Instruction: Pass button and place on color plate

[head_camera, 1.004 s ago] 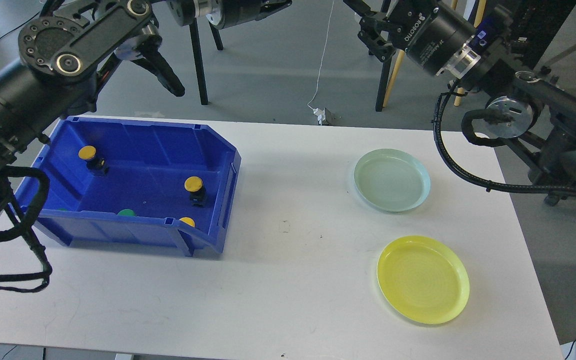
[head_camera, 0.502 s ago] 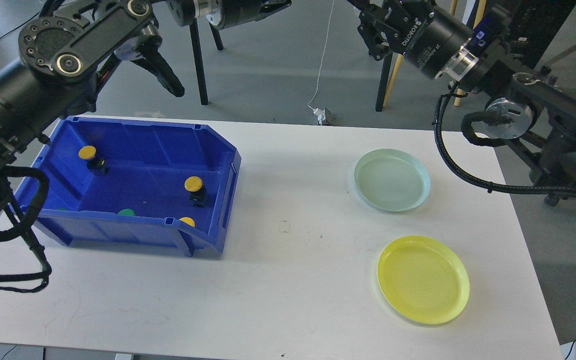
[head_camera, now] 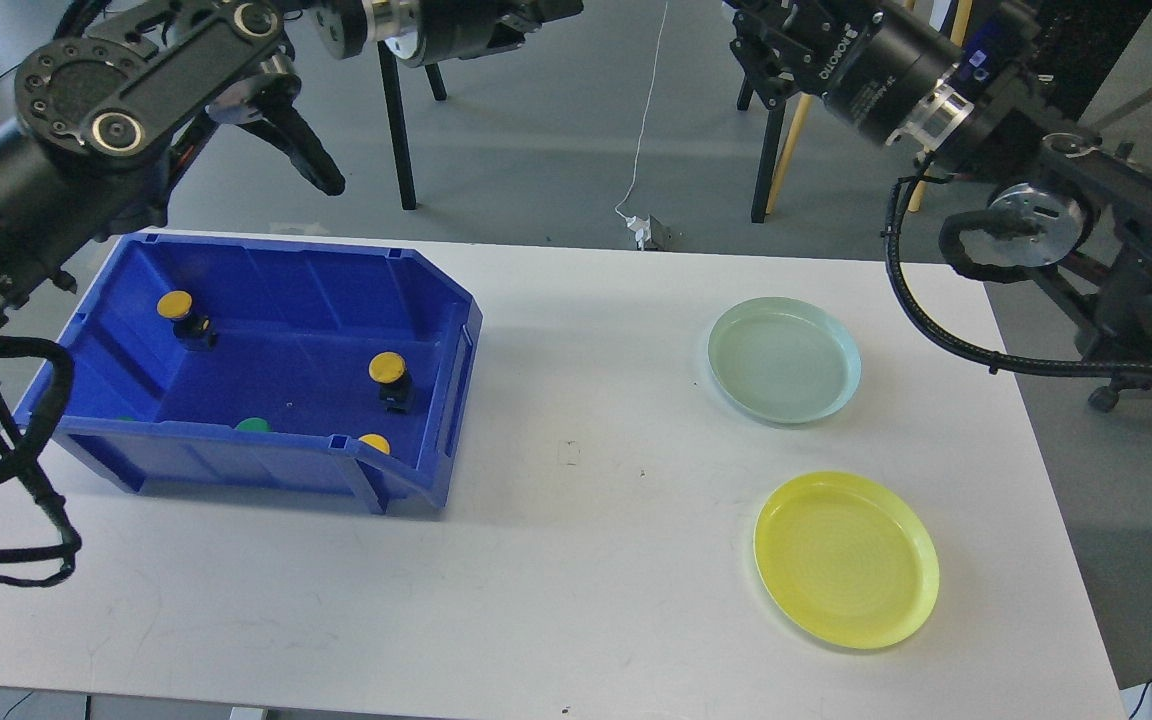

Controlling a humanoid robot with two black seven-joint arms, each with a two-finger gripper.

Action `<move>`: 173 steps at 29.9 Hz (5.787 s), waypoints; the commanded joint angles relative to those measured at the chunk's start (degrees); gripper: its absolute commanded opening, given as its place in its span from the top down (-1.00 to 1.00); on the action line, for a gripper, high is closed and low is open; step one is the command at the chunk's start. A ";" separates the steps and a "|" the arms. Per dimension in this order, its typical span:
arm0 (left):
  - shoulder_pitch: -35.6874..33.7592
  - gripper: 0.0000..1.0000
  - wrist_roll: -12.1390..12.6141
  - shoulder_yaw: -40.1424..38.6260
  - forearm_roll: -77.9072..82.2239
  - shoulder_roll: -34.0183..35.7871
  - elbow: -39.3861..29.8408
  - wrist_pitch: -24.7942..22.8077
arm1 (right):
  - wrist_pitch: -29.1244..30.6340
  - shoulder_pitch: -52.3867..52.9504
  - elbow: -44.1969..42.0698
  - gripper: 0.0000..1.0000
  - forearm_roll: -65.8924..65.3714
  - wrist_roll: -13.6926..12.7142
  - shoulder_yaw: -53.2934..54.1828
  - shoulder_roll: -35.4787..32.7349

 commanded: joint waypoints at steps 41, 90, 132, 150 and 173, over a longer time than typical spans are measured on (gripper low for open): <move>8.15 -0.96 -6.47 5.11 17.72 20.16 -4.90 0.02 | 0.04 -15.04 -40.81 -0.75 0.08 -0.41 -18.38 11.87; 22.92 -0.74 -7.35 17.96 50.45 2.87 4.31 0.02 | 0.04 -10.03 -40.90 -0.82 -0.01 -0.76 -15.64 -2.12; 20.99 0.42 -11.65 13.13 43.44 28.61 -16.41 0.02 | 0.04 -8.97 -40.90 -0.82 -0.45 -0.76 -15.99 0.52; 2.90 0.40 -8.49 -0.67 9.50 14.59 -7.66 0.02 | 0.04 -3.09 -40.28 -0.82 0.16 0.03 -9.23 3.86; -2.92 0.40 -8.49 -0.50 -3.69 -7.76 15.12 0.02 | 0.04 4.82 -26.14 -0.80 0.60 -0.76 0.44 12.12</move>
